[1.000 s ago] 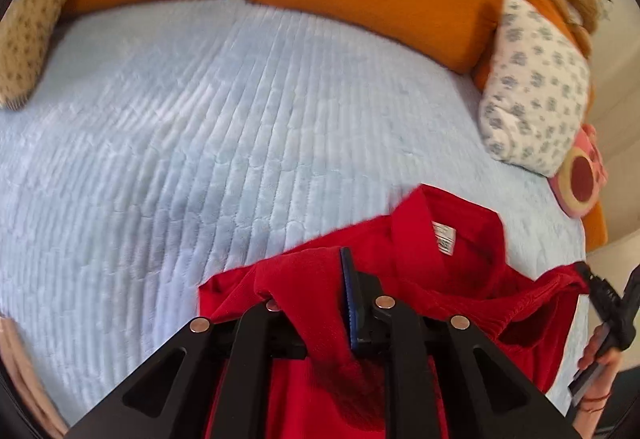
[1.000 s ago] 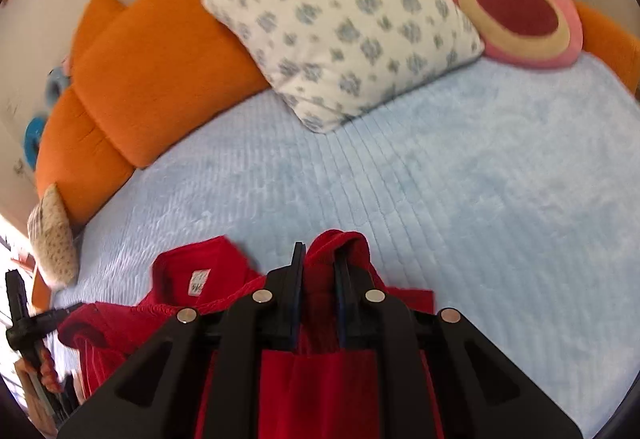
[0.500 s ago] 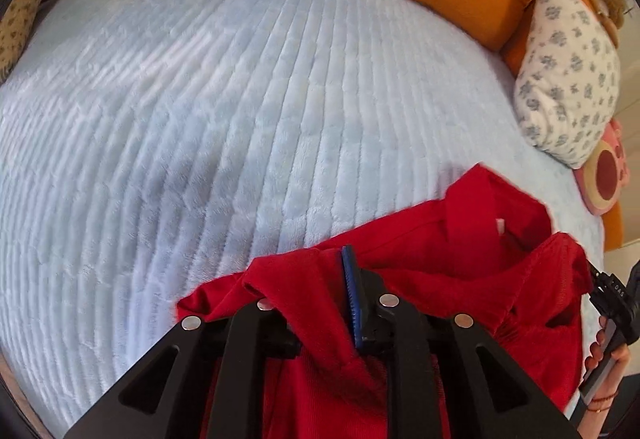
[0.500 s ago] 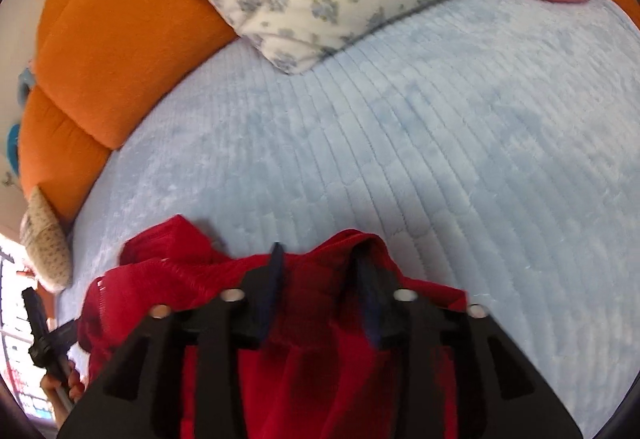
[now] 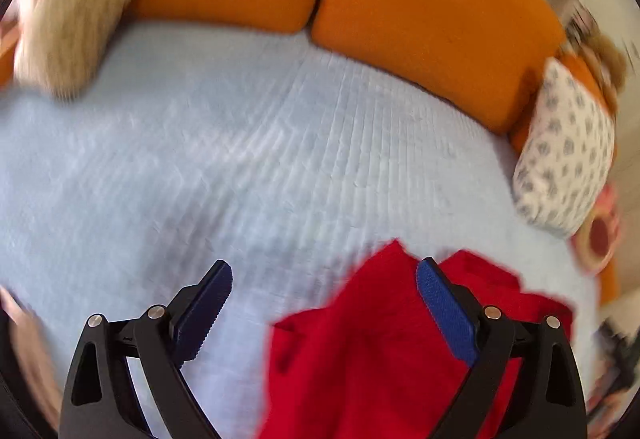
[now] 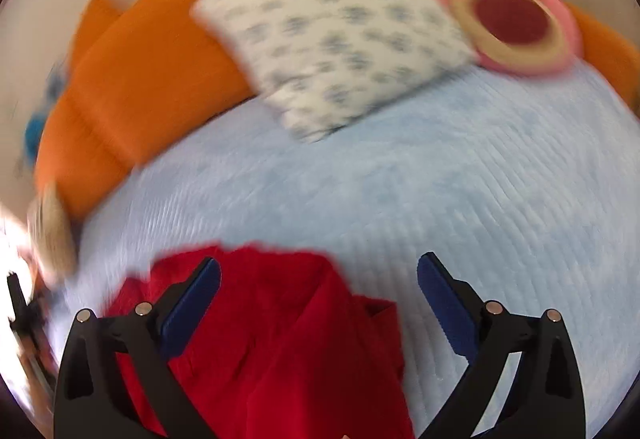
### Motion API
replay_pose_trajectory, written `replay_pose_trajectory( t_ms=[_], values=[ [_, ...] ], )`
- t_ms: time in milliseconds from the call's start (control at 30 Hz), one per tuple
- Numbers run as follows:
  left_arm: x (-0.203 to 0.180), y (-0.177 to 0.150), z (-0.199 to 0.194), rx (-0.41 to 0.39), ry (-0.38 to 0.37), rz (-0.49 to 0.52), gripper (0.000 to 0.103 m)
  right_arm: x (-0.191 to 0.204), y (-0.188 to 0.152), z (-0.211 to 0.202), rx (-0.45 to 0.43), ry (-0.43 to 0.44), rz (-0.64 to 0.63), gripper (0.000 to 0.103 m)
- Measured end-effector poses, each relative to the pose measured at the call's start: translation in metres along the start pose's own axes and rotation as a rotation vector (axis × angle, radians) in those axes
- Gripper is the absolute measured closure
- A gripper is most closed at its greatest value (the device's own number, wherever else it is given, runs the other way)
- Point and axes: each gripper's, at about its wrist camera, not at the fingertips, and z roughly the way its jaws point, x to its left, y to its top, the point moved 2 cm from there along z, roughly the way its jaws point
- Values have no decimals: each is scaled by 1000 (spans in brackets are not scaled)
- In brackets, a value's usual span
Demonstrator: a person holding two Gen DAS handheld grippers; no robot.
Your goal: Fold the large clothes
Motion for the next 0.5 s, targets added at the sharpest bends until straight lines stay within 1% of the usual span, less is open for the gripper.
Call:
replay_pose_trajectory(
  t_ms=[33,67,100,133,167,233,267,333,367,433,500],
  values=[
    [-8,-2,-5,-11,15,71,9,17,-5,-1,-7,6,-98,6],
    [-18,-6,-8,-23,35,140,9,40,-12,-2,-13,25,-224,6],
    [-37,-14,-11,-28,48,262,8,60,-18,-1,-11,40,-323,6],
    [-50,-18,-10,-24,36,328,8,76,-24,2,-4,58,-390,6],
    [-70,-28,-8,-11,2,422,8,98,-32,6,7,85,-485,6],
    [-99,-38,-2,3,-56,533,8,136,-50,15,10,105,-658,6],
    [-110,-43,1,2,-71,573,8,147,-57,20,8,109,-709,6],
    [-143,-61,13,6,-101,706,8,169,-74,33,29,137,-822,8],
    [-154,-68,19,12,-102,761,8,174,-81,40,40,140,-860,10],
    [-178,-88,34,14,-82,906,8,180,-91,54,71,125,-927,12],
    [-194,-108,49,14,-62,1029,8,178,-99,70,117,132,-955,12]
  ],
)
